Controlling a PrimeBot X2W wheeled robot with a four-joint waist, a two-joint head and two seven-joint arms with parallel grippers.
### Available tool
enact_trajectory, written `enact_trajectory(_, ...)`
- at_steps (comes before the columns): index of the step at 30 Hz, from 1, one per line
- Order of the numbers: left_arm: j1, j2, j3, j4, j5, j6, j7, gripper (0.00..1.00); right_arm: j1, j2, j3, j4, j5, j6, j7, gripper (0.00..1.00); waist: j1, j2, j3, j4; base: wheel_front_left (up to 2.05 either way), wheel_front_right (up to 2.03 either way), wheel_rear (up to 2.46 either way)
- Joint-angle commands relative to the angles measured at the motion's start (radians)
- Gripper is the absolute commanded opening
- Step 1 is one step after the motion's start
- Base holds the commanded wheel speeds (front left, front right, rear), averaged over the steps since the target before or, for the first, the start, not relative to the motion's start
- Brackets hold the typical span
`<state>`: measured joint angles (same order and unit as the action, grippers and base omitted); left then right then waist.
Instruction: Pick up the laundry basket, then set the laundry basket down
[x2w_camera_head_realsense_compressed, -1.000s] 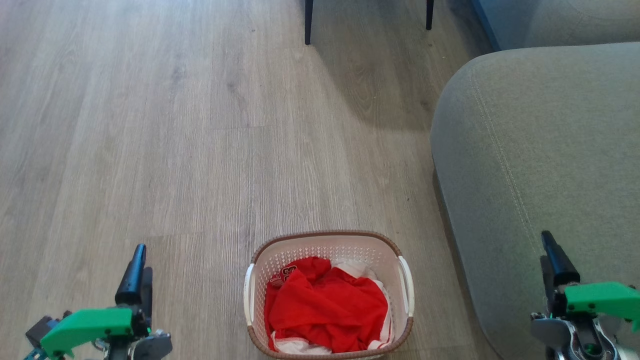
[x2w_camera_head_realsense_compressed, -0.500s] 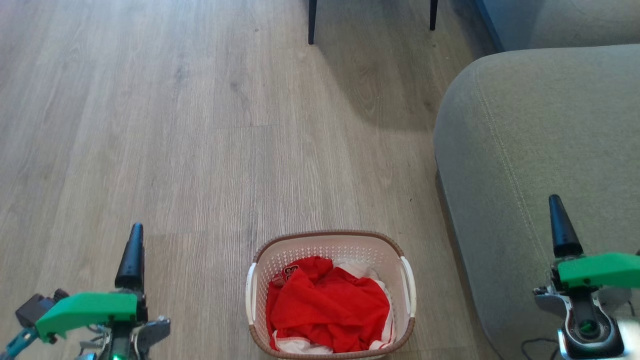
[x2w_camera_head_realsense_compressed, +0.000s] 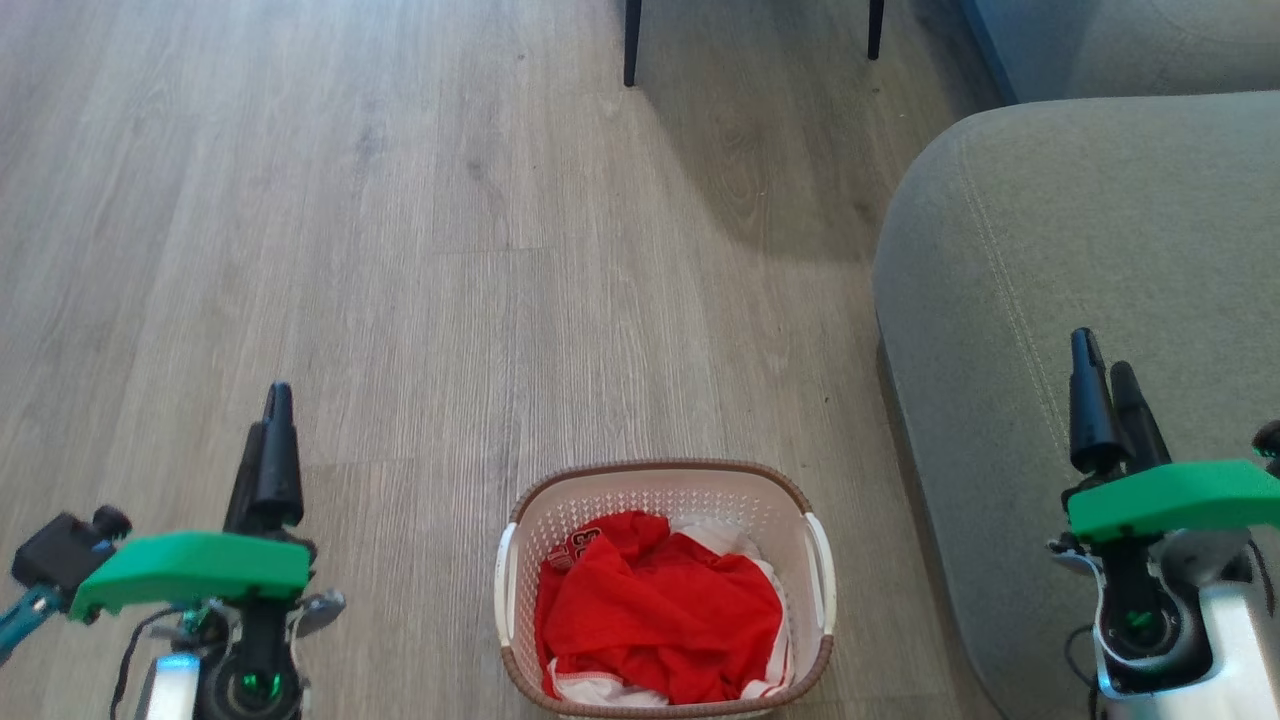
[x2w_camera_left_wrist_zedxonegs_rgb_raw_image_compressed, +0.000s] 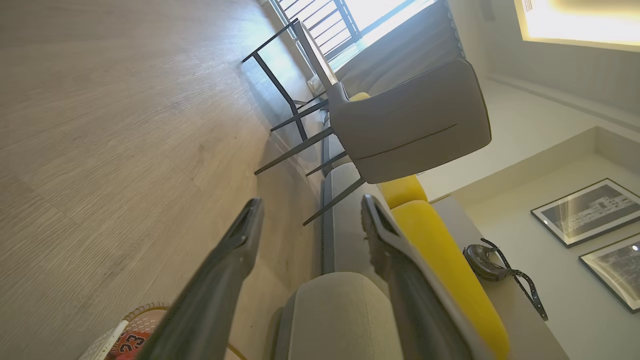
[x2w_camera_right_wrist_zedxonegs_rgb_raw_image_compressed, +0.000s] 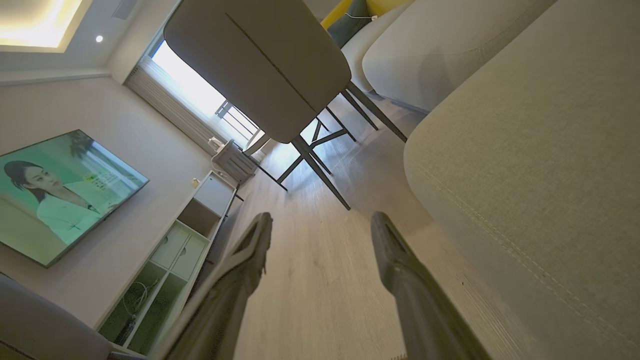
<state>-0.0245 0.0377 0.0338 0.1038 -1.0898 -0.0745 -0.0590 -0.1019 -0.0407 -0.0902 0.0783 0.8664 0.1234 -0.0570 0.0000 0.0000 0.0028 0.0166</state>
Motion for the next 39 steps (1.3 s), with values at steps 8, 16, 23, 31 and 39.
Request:
enact_trajectory(8,-0.074,0.009,-0.067,-0.111,0.230,0.106,-0.033,1.00,-0.076,-0.040,0.052,-0.074,-0.156,0.004,-0.035,1.00,0.0000,0.0000,0.000,-0.003,0.00,0.00,0.00)
enact_trajectory(16,-0.085,0.010,-0.166,-0.116,0.460,0.244,-0.056,1.00,-0.081,-0.061,0.110,-0.095,-0.292,0.004,-0.059,1.00,0.0000,0.0000,-0.003,-0.005,0.00,0.00,0.00)
enact_trajectory(23,-0.107,0.068,-0.290,-0.104,0.614,0.369,-0.077,1.00,-0.081,-0.064,0.147,-0.092,-0.402,0.005,-0.079,1.00,0.0000,0.0000,-0.007,-0.008,0.00,0.00,0.00)
enact_trajectory(31,-0.155,0.145,-0.476,-0.056,0.709,0.514,-0.103,1.00,-0.075,-0.057,0.173,-0.036,-0.502,0.005,-0.105,1.00,0.0000,0.0000,-0.015,-0.009,0.00,0.00,0.00)
enact_trajectory(39,-0.179,0.140,-0.519,-0.019,0.733,0.567,-0.127,1.00,-0.080,-0.053,0.197,0.004,-0.553,0.006,-0.129,1.00,0.0000,0.0000,-0.018,-0.008,0.00,0.00,0.00)
